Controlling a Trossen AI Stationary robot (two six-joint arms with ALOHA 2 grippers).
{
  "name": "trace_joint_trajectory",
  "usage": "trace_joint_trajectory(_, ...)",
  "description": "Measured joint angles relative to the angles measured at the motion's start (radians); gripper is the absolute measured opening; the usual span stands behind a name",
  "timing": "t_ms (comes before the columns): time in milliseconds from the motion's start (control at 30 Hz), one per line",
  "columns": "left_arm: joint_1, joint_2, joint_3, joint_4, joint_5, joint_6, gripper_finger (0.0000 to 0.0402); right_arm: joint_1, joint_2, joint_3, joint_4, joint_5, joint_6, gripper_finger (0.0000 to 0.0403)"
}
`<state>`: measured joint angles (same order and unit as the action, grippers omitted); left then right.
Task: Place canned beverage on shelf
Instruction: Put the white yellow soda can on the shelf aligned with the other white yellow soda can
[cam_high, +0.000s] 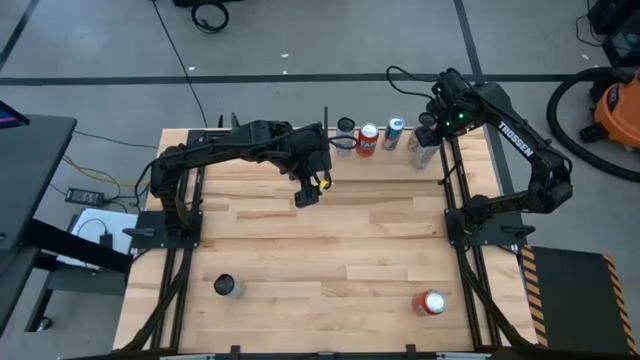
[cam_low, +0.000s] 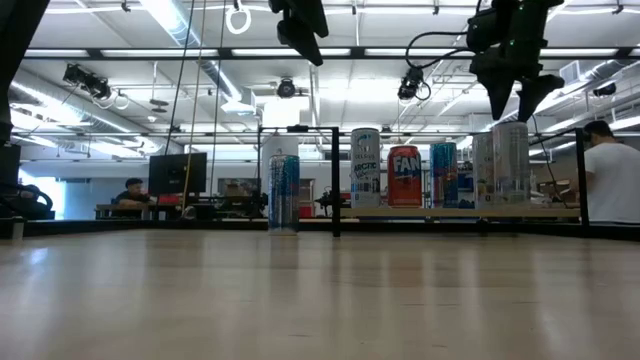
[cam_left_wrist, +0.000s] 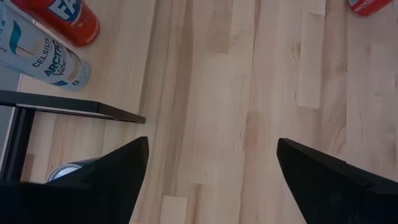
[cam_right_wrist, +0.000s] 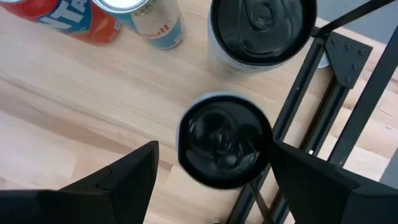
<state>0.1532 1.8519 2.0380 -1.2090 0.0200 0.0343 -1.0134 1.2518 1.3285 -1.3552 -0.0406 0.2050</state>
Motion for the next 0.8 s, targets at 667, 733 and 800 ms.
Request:
trace_joint_trajectory(667,0.0,0.0,0.0,0.0,0.0,0.004,0.0357,0.0,0.003,0.087,-0.038,0.007,-0.015,0.0313)
trace_joint_trajectory(733,0.0,0.0,0.0,0.0,0.0,0.004,0.0357,0.001,0.002,0.097,-0.042,0.008,0.004,0.0313)
trace_joint_trajectory(800,0.0,0.0,0.0,0.0,0.0,0.004,0.0357,0.006,0.003,0.096,-0.053,0.018,0.024,0.0313)
